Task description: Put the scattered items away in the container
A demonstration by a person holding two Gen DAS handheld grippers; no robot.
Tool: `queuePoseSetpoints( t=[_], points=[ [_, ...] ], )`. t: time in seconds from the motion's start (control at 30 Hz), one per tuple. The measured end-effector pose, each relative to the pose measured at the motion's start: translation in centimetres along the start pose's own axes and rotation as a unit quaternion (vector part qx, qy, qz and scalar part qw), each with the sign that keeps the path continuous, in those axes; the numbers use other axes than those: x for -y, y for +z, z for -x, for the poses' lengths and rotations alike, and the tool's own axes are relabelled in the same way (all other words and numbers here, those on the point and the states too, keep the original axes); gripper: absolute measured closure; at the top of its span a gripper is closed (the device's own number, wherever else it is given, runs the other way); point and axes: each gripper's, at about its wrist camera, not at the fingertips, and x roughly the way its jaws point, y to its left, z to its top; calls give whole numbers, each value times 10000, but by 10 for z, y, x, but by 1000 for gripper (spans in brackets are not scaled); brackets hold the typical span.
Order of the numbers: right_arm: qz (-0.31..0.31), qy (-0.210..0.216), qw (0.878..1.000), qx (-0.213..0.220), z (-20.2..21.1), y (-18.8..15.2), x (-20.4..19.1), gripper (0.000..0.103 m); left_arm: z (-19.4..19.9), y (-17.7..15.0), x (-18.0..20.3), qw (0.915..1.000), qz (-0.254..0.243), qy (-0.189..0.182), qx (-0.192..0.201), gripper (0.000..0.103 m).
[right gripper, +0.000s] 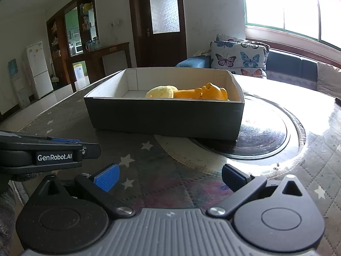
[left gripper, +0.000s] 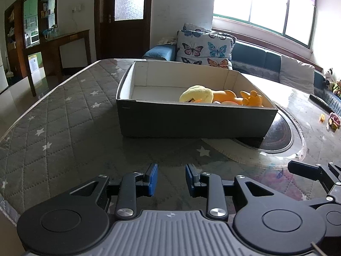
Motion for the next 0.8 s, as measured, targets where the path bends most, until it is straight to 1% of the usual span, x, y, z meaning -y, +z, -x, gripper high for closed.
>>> queuePoseSetpoints(
  t=[0.8],
  points=[
    [-52, -62, 9999, -78, -10, 4, 3, 0, -10, 5, 2, 10000, -24, 42, -46, 72]
  ],
)
